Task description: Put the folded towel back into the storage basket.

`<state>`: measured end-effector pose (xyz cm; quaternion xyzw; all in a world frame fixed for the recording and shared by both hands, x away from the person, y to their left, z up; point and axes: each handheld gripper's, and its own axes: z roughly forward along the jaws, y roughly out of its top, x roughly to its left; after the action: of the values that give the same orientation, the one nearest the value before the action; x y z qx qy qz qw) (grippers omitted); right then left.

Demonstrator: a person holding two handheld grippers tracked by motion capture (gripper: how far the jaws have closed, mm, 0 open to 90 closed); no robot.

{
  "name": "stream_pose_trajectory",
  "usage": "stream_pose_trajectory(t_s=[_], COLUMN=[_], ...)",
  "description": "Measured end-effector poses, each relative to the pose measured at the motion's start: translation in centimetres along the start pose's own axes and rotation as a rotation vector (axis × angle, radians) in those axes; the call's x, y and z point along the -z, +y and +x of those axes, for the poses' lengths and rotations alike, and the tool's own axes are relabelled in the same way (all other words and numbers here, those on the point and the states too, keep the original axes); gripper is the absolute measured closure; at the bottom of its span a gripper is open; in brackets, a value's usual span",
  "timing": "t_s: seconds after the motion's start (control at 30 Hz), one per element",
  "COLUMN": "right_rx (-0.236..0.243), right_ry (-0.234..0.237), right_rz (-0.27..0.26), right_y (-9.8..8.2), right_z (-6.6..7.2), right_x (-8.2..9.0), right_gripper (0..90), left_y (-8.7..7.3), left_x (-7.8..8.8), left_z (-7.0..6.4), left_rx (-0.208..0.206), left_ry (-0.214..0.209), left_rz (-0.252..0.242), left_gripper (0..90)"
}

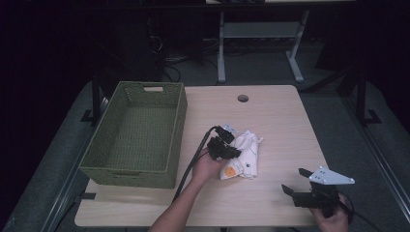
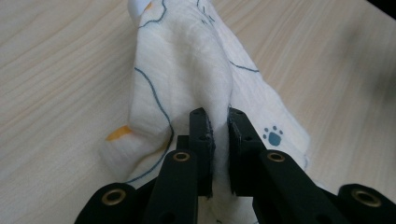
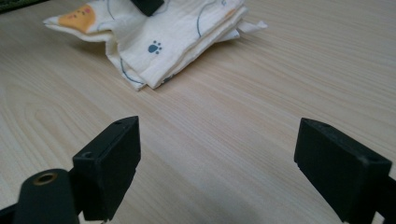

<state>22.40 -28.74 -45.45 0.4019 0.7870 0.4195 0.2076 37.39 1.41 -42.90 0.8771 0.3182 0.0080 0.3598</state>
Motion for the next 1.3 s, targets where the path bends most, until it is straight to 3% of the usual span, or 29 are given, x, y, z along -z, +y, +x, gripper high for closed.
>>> stream_pose_trajectory(t_s=[0.07,0.27,0.47,0.67,0.83,0.9,1.07,1.3], right_rx=[-0.002,-0.019,-0.023,-0.031,-0.028,-0.022,-0.038,-0.045], right_ry=[-0.001,-0.012,-0.013,-0.017,-0.013,-0.017,-0.017,-0.015], right_rz=[0.003,-0.002,-0.001,-0.013,-0.005,-0.004,-0.008,-0.01], right_y=[0.0,0.0,0.0,0.1,0.3,0.4,0.3,0.2], right_z=[0.0,-0.2,-0.2,-0.3,-0.1,-0.1,-0.3,-0.6], right_x=[0.0,0.1,0.0,0.0,-0.2,-0.2,-0.2,-0.1], right_gripper=[14.1,14.1,14.0,13.9,13.9,13.9,13.9,13.9], left_y=[0.0,0.1,0.3,0.4,0.3,0.3,0.5,0.4], left_x=[0.4,2.9,4.6,6.6,7.5,8.2,10.0,11.7], left_z=[0.0,-0.2,0.0,1.0,1.4,1.5,2.0,2.8], left_rx=[-0.003,0.061,0.086,0.149,0.158,0.146,0.14,0.168], left_ry=[-0.007,-0.08,-0.145,-0.217,-0.226,-0.213,-0.227,-0.254], left_rz=[-0.003,-0.068,-0.101,-0.139,-0.139,-0.137,-0.155,-0.181], left_gripper=[82.8,82.8,82.8,82.7,82.2,82.2,82.3,82.3])
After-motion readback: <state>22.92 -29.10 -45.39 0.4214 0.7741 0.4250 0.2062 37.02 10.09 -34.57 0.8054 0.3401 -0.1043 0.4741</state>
